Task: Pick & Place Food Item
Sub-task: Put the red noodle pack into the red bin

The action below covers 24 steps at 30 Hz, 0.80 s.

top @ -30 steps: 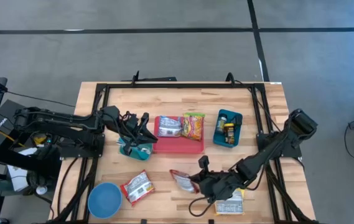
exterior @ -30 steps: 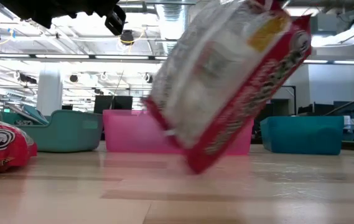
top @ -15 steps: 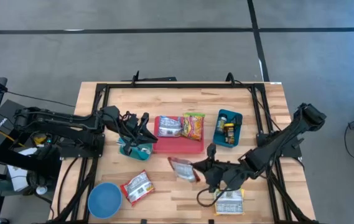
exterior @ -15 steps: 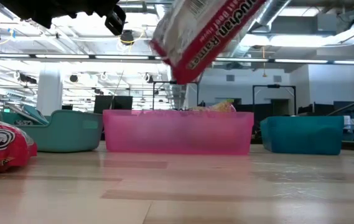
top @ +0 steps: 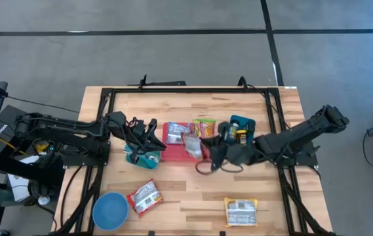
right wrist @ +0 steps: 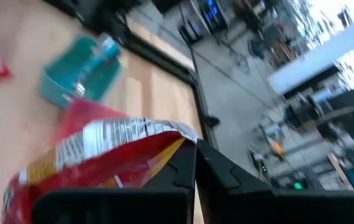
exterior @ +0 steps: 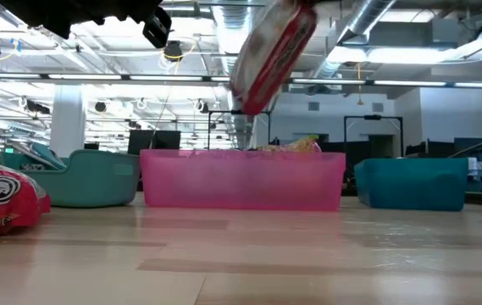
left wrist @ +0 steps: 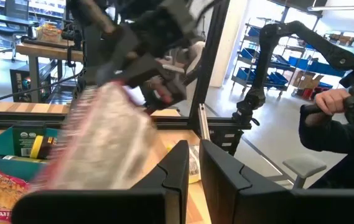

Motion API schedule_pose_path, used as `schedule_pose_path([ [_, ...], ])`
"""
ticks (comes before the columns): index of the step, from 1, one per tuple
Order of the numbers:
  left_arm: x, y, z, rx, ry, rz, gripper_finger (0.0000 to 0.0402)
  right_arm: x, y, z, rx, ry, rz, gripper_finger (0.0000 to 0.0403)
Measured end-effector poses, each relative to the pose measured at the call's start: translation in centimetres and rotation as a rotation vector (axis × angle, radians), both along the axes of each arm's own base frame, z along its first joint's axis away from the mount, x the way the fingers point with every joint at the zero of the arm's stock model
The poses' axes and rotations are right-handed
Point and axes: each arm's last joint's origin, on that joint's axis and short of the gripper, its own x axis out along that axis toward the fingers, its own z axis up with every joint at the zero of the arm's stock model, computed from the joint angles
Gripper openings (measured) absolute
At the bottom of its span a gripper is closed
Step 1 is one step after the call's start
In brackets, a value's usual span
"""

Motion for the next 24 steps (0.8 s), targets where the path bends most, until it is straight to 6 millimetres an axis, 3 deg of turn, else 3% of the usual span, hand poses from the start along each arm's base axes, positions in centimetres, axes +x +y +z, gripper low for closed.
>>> schedule_pose_path([
  [10, 0.0, 0.0, 0.0, 0.0, -0.001, 0.0, 0.0032, 1.2, -4.8, -0.9, 0.047, 0.079, -0.073, 0.0],
  [17, 0.0, 0.0, 0.0, 0.0, 0.0, 0.0, 0.0032, 1.1, -6.0, -1.7, 0.09, 0.176, -0.033, 0.0],
  [24, 0.0, 0.0, 0.0, 0.0, -0.001, 0.0, 0.0032, 1.0, -5.8, -2.3, 0.09, 0.249, 0.02, 0.0],
])
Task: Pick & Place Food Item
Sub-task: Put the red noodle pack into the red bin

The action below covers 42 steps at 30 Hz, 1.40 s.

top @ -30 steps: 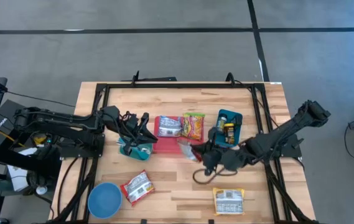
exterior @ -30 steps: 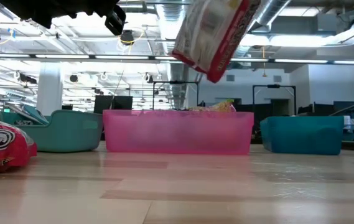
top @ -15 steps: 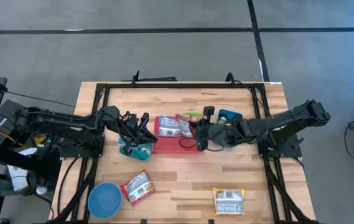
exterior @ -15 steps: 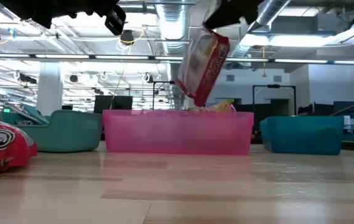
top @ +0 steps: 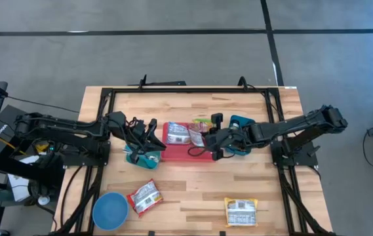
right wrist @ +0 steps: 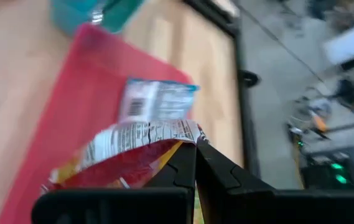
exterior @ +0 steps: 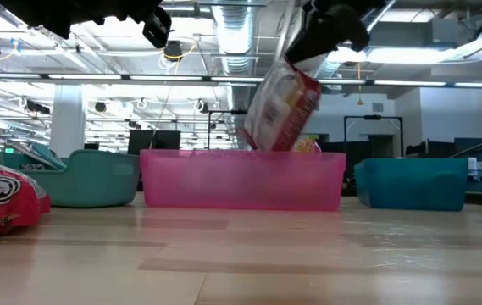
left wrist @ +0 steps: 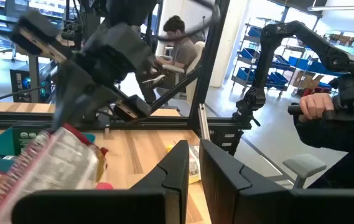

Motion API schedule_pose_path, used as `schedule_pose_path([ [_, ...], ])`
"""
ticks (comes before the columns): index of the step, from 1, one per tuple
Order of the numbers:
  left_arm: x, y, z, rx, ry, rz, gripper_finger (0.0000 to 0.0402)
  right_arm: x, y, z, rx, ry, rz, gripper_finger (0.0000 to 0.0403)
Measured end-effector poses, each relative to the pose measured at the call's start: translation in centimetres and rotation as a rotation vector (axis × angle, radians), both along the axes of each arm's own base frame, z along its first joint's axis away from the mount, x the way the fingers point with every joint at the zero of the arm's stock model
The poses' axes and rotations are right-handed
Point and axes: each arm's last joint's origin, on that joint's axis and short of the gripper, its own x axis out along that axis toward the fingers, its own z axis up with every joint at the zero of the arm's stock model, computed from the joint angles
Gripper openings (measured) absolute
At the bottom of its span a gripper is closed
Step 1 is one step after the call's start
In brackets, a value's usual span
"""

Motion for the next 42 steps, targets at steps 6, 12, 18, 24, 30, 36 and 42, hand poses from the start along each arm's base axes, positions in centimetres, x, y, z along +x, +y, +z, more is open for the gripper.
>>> schedule_pose_path([
  [6, 0.0, 0.0, 0.0, 0.0, 0.0, 0.0, 0.0032, -0.2, 0.1, -0.3, -0.021, 0.059, 0.06, 0.0],
  [12, 0.0, 0.0, 0.0, 0.0, 0.0, 0.0, 0.0032, -0.1, -0.1, -0.4, -0.016, 0.085, 0.133, 0.0],
  [18, 0.0, 0.0, 0.0, 0.0, -0.001, 0.0, 0.0032, -0.2, -0.4, -0.8, 0.0, 0.105, 0.143, 0.0],
  [24, 0.0, 0.0, 0.0, 0.0, 0.0, 0.0, 0.0032, -0.5, -1.2, -1.2, -0.006, 0.169, 0.129, 0.0],
  [30, 0.0, 0.0, 0.0, 0.0, 0.0, 0.0, 0.0032, -0.5, -2.2, -1.2, -0.019, 0.181, 0.108, 0.0],
  [36, 0.0, 0.0, 0.0, 0.0, 0.0, 0.0, 0.0032, -0.4, -2.6, -1.3, 0.017, 0.179, 0.131, 0.0],
  [42, 0.0, 0.0, 0.0, 0.0, -0.001, 0.0, 0.0032, -0.3, -2.4, -1.6, 0.029, 0.195, 0.141, 0.0],
])
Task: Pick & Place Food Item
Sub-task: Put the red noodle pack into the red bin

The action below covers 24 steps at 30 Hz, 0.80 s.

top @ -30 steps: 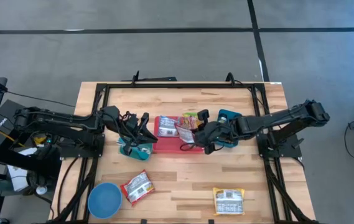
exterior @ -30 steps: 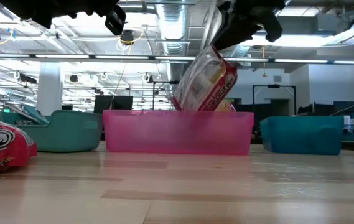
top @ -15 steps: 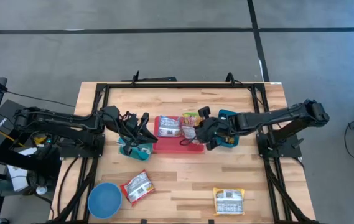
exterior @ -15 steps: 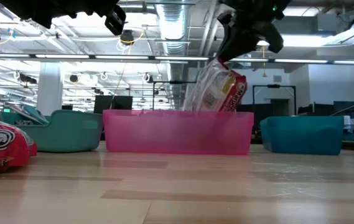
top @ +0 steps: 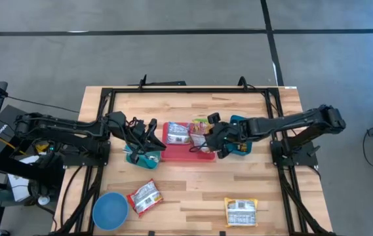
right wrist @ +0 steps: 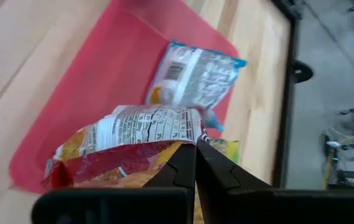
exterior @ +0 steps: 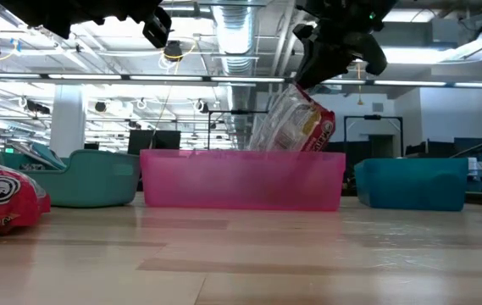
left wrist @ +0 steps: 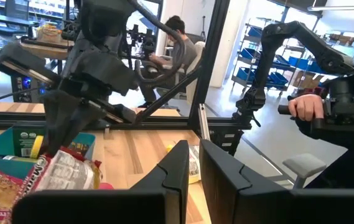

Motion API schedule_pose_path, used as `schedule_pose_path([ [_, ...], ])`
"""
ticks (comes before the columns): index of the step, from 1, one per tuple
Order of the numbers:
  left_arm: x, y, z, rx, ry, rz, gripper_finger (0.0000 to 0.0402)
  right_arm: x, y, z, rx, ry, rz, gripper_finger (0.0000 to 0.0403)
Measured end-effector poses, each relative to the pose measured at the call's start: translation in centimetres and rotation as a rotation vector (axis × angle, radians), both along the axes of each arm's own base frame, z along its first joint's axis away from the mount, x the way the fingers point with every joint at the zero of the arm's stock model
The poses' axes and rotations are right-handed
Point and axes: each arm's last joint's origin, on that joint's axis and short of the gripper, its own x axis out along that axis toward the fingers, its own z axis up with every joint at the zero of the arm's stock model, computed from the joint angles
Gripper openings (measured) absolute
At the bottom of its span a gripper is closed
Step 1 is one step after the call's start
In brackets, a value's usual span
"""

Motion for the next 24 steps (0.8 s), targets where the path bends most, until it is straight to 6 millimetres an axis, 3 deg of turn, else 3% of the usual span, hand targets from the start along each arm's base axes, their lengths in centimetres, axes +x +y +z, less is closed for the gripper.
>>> schedule_pose_path([
  [5, 0.0, 0.0, 0.0, 0.0, 0.0, 0.0, 0.0032, 0.8, 0.2, -1.8, -0.028, 0.072, 0.016, 0.0],
  [15, 0.0, 0.0, 0.0, 0.0, -0.001, 0.0, 0.0032, 1.1, 0.5, -1.5, -0.057, 0.037, 0.009, 0.0],
  [24, 0.0, 0.0, 0.0, 0.0, -0.001, 0.0, 0.0032, 1.1, -0.7, -1.5, -0.054, 0.044, -0.03, 0.0],
])
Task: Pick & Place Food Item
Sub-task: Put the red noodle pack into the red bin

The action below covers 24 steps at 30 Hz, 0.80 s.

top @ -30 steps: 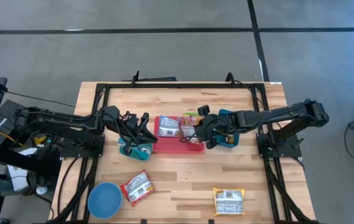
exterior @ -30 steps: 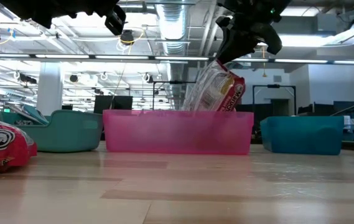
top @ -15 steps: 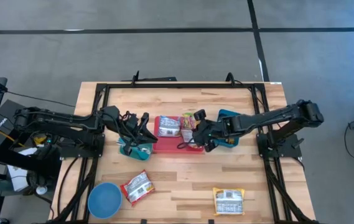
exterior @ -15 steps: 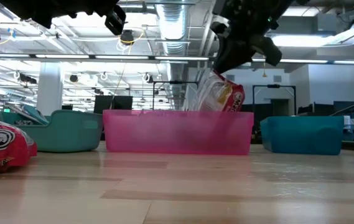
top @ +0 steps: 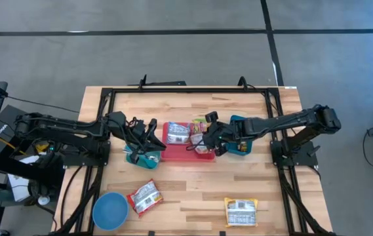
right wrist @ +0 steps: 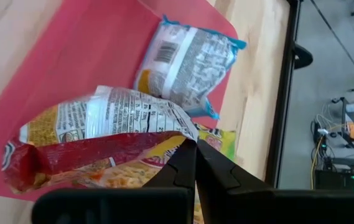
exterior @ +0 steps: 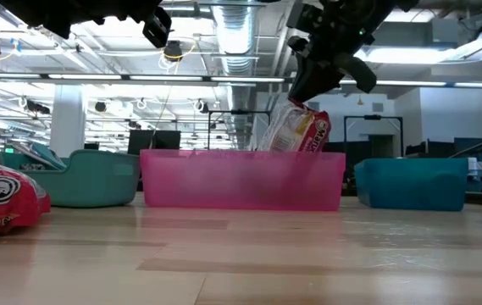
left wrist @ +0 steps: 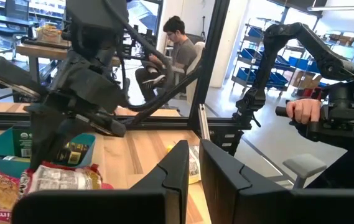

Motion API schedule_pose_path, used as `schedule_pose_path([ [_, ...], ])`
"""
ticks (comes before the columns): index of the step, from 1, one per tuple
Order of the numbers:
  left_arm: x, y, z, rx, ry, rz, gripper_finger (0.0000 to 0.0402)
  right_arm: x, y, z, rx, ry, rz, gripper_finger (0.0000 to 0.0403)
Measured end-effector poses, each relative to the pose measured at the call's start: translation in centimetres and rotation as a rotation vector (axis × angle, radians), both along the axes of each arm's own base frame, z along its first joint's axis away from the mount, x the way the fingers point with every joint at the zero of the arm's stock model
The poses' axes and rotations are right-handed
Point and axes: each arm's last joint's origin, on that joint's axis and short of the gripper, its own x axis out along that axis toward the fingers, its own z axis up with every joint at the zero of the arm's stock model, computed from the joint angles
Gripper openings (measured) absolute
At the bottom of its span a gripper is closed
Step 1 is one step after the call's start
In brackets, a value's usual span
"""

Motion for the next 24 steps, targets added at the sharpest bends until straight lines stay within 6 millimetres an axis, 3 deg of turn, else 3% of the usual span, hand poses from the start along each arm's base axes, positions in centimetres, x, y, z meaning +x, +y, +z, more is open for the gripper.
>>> schedule_pose_path([
  [6, 0.0, -0.01, 0.01, 0.0, 0.0, 0.0, 0.0032, -0.13, -0.57, -0.11, -0.001, 0.019, -0.018, 0.0005],
  [16, 0.0, 0.0, 0.01, 0.0, 0.0, 0.0, 0.0032, -0.25, -0.72, -0.17, -0.019, 0.032, -0.036, 0.0073],
  [24, 0.0, -0.01, 0.0, 0.0, 0.0, 0.0, 0.0032, -0.32, -0.99, -0.1, -0.097, 0.037, -0.085, 0.0081],
])
